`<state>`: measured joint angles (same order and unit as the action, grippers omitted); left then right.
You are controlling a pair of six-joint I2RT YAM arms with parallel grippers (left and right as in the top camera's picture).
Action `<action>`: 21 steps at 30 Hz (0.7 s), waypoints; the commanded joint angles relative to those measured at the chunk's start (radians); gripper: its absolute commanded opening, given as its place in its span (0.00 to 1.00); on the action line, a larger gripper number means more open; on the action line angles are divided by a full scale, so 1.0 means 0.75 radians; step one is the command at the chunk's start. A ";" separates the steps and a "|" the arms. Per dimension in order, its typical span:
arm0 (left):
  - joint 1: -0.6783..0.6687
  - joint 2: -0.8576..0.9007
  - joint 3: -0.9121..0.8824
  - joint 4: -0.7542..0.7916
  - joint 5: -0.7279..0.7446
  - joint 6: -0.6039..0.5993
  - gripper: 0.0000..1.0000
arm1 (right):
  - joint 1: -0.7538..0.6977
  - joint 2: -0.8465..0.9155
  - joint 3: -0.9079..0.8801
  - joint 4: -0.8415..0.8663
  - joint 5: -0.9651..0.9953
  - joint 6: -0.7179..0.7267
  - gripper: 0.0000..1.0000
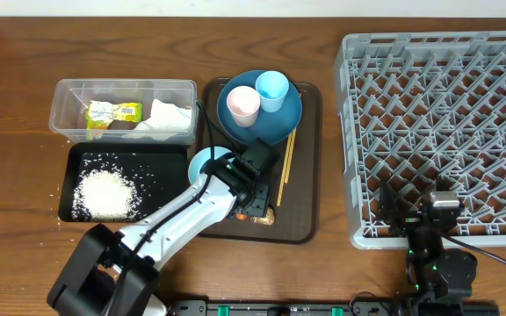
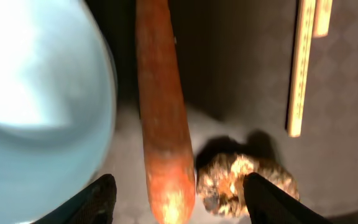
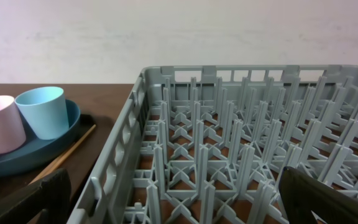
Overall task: Sort waste into correct bins and load items into the dishwasher rack
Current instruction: 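Set the bowl down and grasp the orange carrot with the left gripper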
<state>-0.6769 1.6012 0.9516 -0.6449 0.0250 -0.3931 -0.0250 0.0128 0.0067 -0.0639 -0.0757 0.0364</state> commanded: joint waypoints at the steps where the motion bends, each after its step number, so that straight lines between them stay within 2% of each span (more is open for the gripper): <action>1: -0.001 0.017 0.030 0.019 -0.060 0.000 0.67 | 0.000 -0.003 -0.002 -0.006 -0.004 -0.021 0.99; 21: 0.053 0.057 0.028 0.103 -0.090 0.043 0.67 | 0.000 -0.003 -0.002 -0.006 -0.004 -0.021 0.99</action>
<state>-0.6605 1.6329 0.9520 -0.5739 -0.0116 -0.3843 -0.0250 0.0128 0.0067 -0.0639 -0.0757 0.0364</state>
